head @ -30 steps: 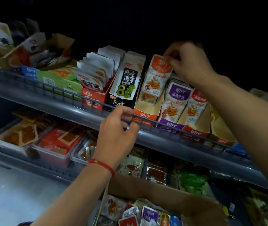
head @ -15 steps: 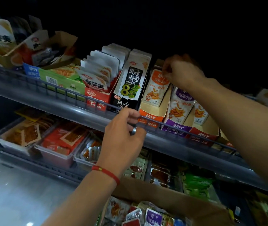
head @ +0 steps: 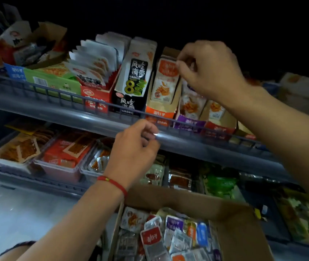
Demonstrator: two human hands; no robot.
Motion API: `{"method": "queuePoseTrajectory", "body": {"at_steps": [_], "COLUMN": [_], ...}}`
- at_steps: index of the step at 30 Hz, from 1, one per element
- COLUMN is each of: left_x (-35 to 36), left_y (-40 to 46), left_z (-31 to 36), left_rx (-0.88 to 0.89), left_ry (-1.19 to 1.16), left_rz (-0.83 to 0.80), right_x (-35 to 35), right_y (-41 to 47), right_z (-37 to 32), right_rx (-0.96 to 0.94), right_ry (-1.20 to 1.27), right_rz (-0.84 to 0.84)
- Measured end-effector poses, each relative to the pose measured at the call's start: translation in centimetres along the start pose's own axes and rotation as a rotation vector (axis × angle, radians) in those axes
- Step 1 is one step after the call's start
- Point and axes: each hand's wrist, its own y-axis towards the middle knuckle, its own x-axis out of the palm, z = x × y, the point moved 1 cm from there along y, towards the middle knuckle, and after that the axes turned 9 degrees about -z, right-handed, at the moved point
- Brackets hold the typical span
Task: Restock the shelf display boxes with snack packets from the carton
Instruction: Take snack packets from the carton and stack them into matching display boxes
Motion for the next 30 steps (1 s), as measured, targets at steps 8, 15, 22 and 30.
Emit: {"method": "queuePoseTrajectory", "body": {"at_steps": [8,15,22,30], "left_x": [6.6,14.3,16.4,17.9], "left_y": [-4.5,-10.1,-11.7,-12.1], "left_z": [-2.4,-12.1,-15.1,-11.9], "left_rx": [0.029,-0.168,-0.364,-0.188], "left_ry": [0.381,0.83,0.964,0.946], "left_rz": [-0.466,-1.067,-1.205,-1.073], "right_x": [2.1,6.3,6.2,5.9], "right_y": [-19.9,-28.7,-29.7,-30.3], "right_z": [-1.1,0.7,1.0,1.8], "right_rx": [-0.035,0.114,0.08,0.124], "right_ry": [0.188,0.401,0.465,0.479], "right_rz": [-0.382,-0.762,-0.753,-0.747]}}
